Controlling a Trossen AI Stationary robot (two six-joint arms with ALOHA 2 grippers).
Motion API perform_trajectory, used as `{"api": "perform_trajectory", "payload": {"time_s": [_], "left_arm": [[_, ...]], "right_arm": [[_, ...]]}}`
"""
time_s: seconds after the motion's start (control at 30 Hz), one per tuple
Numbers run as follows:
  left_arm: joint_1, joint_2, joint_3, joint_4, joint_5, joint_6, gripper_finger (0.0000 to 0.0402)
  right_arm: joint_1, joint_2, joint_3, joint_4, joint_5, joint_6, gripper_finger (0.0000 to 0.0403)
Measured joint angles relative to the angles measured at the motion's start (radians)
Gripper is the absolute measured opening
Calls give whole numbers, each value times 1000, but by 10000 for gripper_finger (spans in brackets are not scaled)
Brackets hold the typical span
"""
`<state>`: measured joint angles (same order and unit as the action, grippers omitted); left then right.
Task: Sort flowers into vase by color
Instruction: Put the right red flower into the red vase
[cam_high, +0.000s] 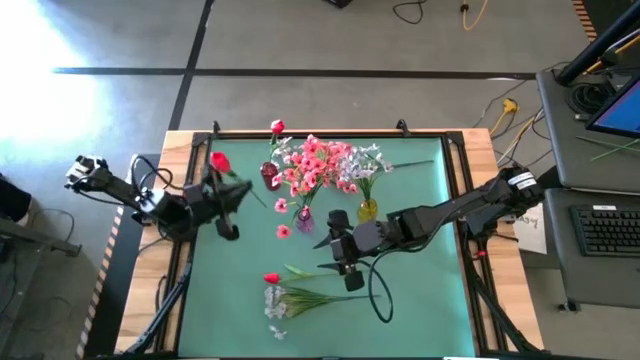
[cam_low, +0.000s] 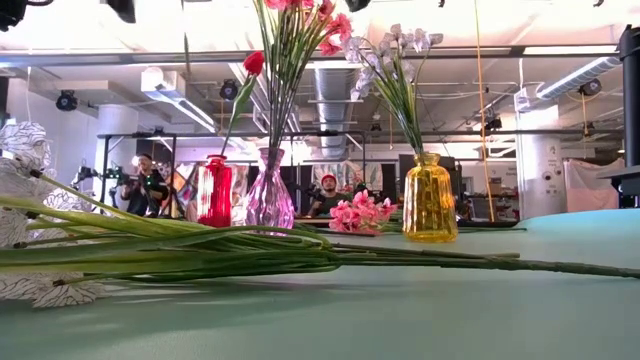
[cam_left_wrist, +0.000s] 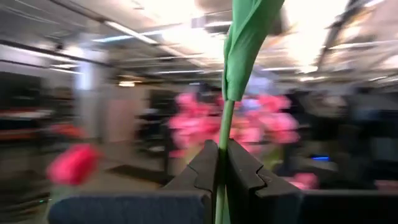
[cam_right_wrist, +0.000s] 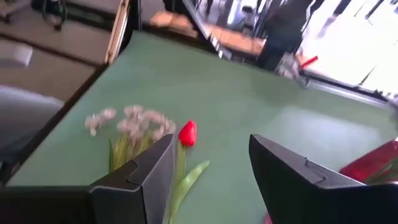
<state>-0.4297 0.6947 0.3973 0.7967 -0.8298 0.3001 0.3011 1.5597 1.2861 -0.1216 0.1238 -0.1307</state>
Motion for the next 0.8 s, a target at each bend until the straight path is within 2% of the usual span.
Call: {"api": "perform_trajectory", "payload": {"time_s": [0.1,0.3,0.67,0.8], "left_arm": [[23,-33,0,-19,-30,41,0],[113,-78,0,-117,187,-92,0],[325,-81,1,-371,255,-260,0],[414,-82,1,-403,341,-269,0]], "right_arm": [[6,0,0,-54,0,0,201],[13,-1,0,-205,0,15,201],[17,-32,0,-412,-1,127,201],[18,-56,-4,-425,-4,109,201]]}}
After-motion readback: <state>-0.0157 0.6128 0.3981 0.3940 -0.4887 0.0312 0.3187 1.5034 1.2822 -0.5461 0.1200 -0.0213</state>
